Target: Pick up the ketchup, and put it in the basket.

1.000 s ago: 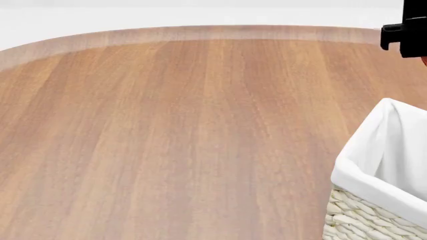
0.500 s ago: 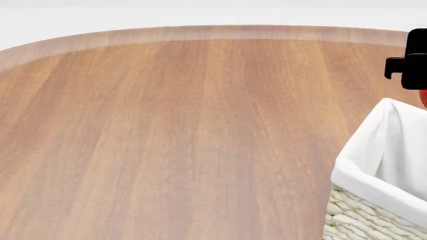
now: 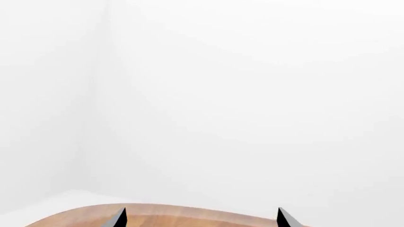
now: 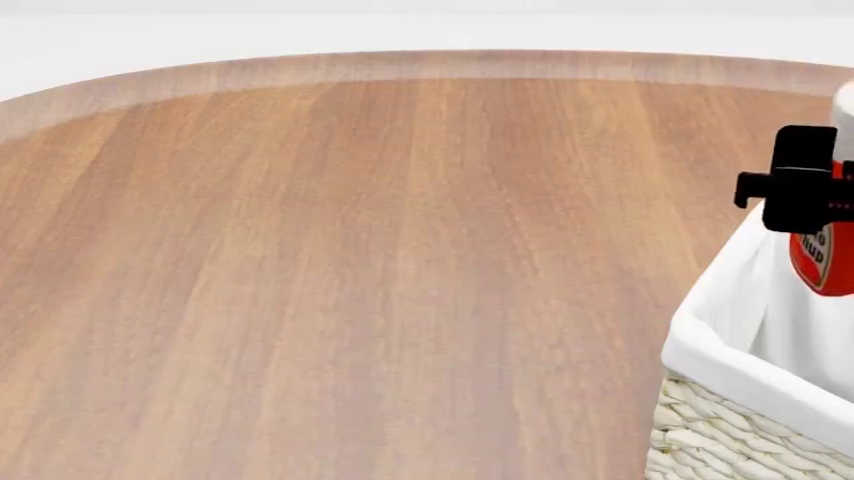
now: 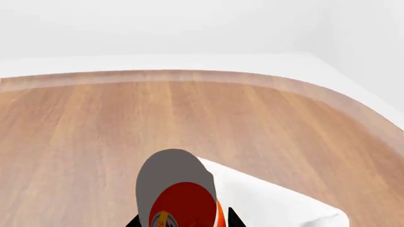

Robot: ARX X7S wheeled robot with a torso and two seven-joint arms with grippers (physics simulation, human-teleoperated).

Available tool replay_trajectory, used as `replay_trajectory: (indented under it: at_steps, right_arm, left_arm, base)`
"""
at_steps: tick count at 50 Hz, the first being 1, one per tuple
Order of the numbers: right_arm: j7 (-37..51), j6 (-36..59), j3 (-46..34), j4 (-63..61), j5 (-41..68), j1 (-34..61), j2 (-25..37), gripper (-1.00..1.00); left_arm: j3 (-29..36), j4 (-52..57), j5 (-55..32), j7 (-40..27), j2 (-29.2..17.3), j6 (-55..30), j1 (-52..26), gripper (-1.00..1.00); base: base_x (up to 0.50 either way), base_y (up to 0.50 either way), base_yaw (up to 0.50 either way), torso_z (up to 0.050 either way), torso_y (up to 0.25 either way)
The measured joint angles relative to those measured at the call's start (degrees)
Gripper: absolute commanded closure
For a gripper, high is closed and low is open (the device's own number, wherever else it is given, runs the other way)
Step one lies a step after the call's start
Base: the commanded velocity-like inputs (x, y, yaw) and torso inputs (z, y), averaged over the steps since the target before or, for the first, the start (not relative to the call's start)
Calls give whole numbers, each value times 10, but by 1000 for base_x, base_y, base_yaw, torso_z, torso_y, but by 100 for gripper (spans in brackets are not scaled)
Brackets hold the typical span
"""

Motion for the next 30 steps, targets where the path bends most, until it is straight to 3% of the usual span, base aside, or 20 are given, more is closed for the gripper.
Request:
replay_trajectory:
  at_steps: [30]
  right_arm:
    - [-39,-26,-26,118,-44,12,-22,100]
  left_arm:
    - [-8,13,-1,-2,-3,19,25,-100]
  base:
    - [0,0,0,0,0]
